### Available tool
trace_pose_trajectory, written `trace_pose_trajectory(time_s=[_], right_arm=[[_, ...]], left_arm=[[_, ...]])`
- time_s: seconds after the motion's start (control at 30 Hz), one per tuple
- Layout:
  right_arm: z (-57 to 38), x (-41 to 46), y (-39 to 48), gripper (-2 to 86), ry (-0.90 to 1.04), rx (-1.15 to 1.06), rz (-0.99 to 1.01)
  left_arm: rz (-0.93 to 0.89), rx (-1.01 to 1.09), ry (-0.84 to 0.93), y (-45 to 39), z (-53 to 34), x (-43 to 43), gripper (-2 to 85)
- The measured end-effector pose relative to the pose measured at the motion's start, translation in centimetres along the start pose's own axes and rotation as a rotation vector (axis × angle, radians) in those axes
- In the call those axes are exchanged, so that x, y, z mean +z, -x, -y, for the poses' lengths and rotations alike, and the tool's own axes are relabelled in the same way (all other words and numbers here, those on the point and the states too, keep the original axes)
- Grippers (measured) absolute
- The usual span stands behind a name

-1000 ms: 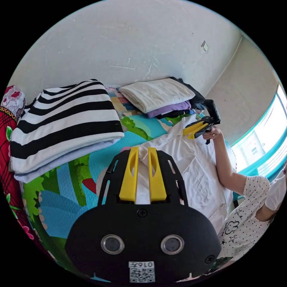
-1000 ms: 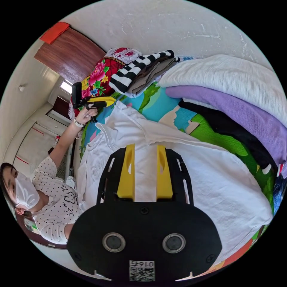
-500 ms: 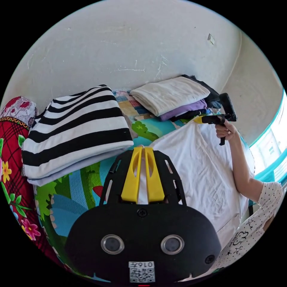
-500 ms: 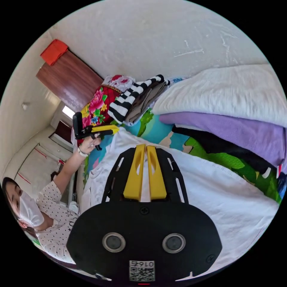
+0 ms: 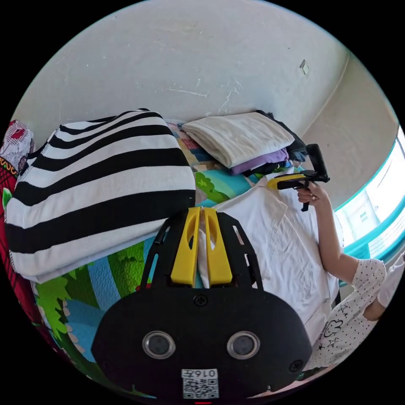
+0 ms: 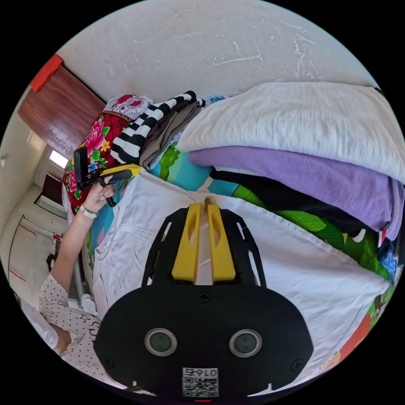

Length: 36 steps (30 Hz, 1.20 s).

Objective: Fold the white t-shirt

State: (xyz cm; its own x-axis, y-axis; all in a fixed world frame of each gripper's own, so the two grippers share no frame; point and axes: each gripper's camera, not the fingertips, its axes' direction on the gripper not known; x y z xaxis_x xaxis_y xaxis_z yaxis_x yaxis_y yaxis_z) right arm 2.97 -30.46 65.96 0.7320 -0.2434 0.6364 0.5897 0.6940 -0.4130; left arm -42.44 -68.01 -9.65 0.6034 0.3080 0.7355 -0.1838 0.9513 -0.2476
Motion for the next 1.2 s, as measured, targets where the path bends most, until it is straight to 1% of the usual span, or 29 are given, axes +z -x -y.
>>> trace_pose_trajectory(time_s=[0.1,0.17,0.23,0.33,0.4,0.47,0.53,0.6,0.67,0.7,0.83,0.9,0.97,1.07,1.1,1.2], right_arm=[[-0.9,-2.1,-0.9,6.5,-0.076,0.062,0.019],[-1.2,-3.3,0.0,5.6,-0.139,0.052,-0.016],[-0.9,-3.2,1.3,5.0,-0.140,0.008,-0.007],[-0.1,-1.4,3.3,6.4,-0.059,-0.036,-0.005],[0.2,-0.3,4.2,7.6,-0.017,-0.043,-0.062],[0.3,0.5,5.3,7.8,-0.004,-0.058,-0.117],[0.3,1.0,6.0,7.1,0.000,-0.077,-0.104],[0.3,1.7,6.5,6.3,0.017,-0.083,-0.148],[0.1,2.3,6.8,3.7,-0.009,-0.043,-0.222],[0.0,2.4,6.9,3.1,-0.012,-0.044,-0.221],[-0.4,2.1,7.8,1.2,-0.049,-0.050,-0.255],[-0.7,1.9,7.8,1.0,-0.047,-0.041,-0.238],[-1.6,1.1,7.3,1.2,-0.061,-0.016,-0.172],[-3.2,-0.9,6.0,2.2,-0.097,0.017,-0.038],[-3.6,-1.4,5.7,2.8,-0.108,0.026,-0.021],[-5.5,-3.5,4.8,6.7,-0.140,0.082,-0.010]], left_arm=[[-0.042,-0.011,-0.050,0.9,-0.8,-2.6,-0.9],[0.005,-0.018,-0.085,0.8,-1.4,-4.2,-1.0],[0.052,-0.005,-0.111,-0.1,-2.1,-4.9,-0.9],[0.058,0.005,-0.035,-2.4,-2.4,-2.9,-0.9],[0.057,0.033,-0.004,-4.9,-2.7,-0.5,-0.8],[0.044,0.076,-0.013,-6.9,-2.8,1.1,-0.8],[0.097,0.106,-0.004,-8.6,-2.8,2.6,-0.9],[0.251,0.108,0.022,-9.8,-2.9,4.6,-1.0],[0.318,0.113,0.071,-10.0,-3.1,6.0,-1.0],[0.341,0.114,0.095,-10.1,-3.5,6.6,-1.0],[0.324,0.090,0.100,-10.3,-4.1,6.7,-1.0],[0.274,0.055,0.105,-9.6,-4.4,6.5,-1.0],[0.234,0.019,0.099,-9.1,-4.8,6.2,-1.0],[0.198,0.020,0.016,-9.0,-6.3,4.3,-1.0],[0.213,0.036,-0.010,-9.1,-7.1,3.3,-1.0],[0.266,0.041,-0.013,-9.3,-9.2,0.4,-1.0]])
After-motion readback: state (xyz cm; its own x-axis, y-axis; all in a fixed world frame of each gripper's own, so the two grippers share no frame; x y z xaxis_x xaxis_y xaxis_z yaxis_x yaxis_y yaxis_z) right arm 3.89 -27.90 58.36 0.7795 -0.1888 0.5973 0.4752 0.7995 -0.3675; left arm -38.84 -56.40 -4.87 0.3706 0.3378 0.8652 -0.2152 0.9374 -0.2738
